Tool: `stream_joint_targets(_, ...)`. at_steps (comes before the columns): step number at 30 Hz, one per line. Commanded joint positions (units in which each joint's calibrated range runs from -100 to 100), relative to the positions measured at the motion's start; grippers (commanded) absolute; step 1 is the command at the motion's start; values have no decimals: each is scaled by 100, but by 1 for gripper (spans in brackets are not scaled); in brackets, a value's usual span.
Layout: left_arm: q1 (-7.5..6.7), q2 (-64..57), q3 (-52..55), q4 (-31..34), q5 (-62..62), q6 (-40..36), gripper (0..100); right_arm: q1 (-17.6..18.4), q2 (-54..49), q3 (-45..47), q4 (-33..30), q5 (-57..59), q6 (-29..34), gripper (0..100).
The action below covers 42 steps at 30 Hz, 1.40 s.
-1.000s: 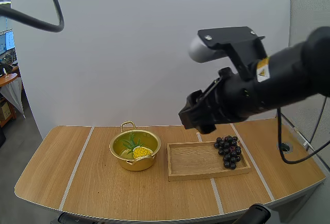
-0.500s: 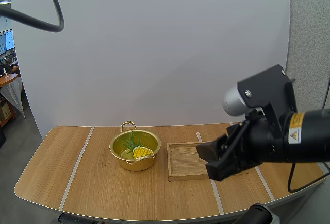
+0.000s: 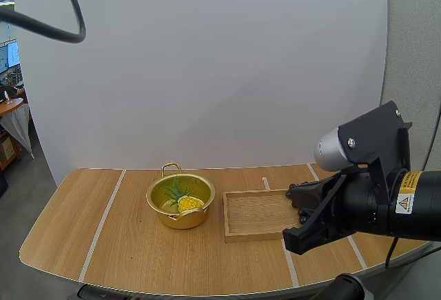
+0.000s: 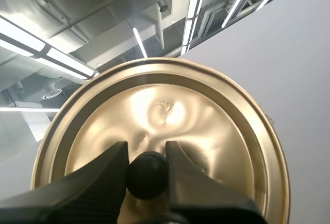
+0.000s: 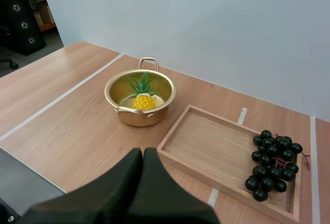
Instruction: Open the pot, put the pineapple inside, and close it
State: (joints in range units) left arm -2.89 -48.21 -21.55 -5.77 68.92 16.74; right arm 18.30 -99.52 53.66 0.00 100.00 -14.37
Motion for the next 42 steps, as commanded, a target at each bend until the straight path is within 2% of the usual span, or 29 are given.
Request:
stream_joint_targets(1, -21, -17, -38, 43, -167, -59, 0, -26, -48, 20, 155, 0, -16, 0)
stream_joint_targets(25, -21, -17, -38, -82, -188, -59, 0, -26, -48, 20, 189, 0, -16, 0)
stream_joint_targets(28, -21, -17, -38, -122, 556, -59, 0, -26, -48, 20, 189, 0, -16, 0)
stream_joint_targets(34, -21, 184, 281, -335, 2867, -59, 0, -26, -48, 20, 189, 0, -16, 0)
stream_joint_targets(42, -21, 543, 1408, -298, 3108, -59, 0, -26, -48, 20, 189, 0, -16, 0)
